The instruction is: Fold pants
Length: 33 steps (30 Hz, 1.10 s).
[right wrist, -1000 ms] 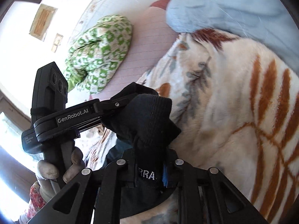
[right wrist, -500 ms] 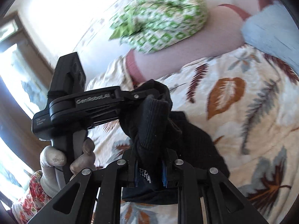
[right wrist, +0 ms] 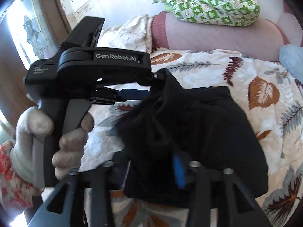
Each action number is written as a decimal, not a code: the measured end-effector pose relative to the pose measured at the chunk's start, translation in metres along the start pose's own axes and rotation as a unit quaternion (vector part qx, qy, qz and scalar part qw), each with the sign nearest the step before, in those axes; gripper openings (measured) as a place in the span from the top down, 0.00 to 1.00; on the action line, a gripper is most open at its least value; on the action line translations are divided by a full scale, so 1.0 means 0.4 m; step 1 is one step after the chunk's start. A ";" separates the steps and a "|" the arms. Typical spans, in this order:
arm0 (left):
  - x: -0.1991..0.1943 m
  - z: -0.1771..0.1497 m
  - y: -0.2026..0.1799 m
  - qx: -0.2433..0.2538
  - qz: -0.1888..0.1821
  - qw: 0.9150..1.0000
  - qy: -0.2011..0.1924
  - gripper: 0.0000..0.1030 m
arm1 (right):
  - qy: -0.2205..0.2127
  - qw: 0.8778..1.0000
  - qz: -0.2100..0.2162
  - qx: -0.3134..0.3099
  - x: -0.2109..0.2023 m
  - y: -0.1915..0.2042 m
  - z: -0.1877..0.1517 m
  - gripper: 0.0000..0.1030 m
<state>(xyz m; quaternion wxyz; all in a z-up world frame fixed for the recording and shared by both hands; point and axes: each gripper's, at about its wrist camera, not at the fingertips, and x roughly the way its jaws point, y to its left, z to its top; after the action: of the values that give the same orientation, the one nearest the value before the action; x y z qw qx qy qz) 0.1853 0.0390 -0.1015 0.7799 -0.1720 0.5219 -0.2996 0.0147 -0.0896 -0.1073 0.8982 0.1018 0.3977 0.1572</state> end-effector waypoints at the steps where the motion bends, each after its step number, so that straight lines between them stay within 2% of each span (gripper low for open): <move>1: -0.013 -0.001 0.019 -0.005 0.001 1.000 -0.002 0.39 | 0.003 1.000 0.015 -0.004 -0.008 0.001 -0.008 0.33; 4: -0.054 -0.001 0.076 -0.022 0.010 1.000 -0.009 0.38 | 0.007 0.999 0.030 -0.034 -0.041 0.015 -0.043 0.32; 7: -0.084 -0.014 0.097 -0.016 0.025 0.999 -0.012 0.38 | 0.014 0.998 0.047 -0.051 -0.086 0.010 -0.076 0.32; 11: -0.091 -0.042 0.100 -0.003 0.038 0.999 -0.010 0.35 | 0.016 0.999 0.034 -0.030 -0.130 -0.031 -0.083 0.32; 15: -0.061 -0.065 0.118 0.003 0.074 0.997 0.023 0.33 | 0.000 1.000 0.021 0.002 -0.140 -0.073 -0.046 0.32; 18: -0.079 -0.093 0.132 -0.001 0.067 0.997 0.030 0.33 | -0.024 1.000 0.006 0.015 -0.146 -0.084 -0.007 0.32; 21: -0.124 -0.130 0.136 -0.007 0.073 0.997 0.023 0.33 | -0.047 0.998 0.003 0.037 -0.152 -0.103 0.034 0.32; 23: -0.160 -0.158 0.120 -0.008 0.083 0.996 0.006 0.33 | -0.052 0.998 -0.025 0.035 -0.140 -0.113 0.069 0.32; 25: -0.187 -0.177 0.080 -0.009 0.082 0.996 -0.022 0.33 | -0.039 0.998 -0.048 0.018 -0.102 -0.120 0.108 0.32; 28: -0.189 -0.189 0.013 -0.019 0.055 0.997 -0.059 0.33 | 0.003 0.997 -0.073 0.003 -0.013 -0.139 0.167 0.32; 29: -0.176 -0.190 -0.004 -0.024 0.057 0.996 -0.063 0.33 | 0.025 0.997 -0.078 0.000 0.024 -0.145 0.186 0.32; 31: -0.125 -0.191 -0.035 -0.027 0.067 0.996 -0.055 0.33 | 0.059 0.994 -0.094 -0.001 0.088 -0.162 0.209 0.32; 33: -0.064 -0.202 -0.053 -0.025 0.108 0.993 -0.030 0.33 | 0.089 0.990 -0.105 0.004 0.138 -0.180 0.218 0.32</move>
<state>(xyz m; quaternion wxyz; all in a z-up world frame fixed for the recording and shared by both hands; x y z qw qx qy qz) 0.0979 0.0431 -0.1030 0.8186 -0.1425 0.5210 -0.1951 0.1292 -0.1416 -0.1092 0.8703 0.0486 0.4853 0.0691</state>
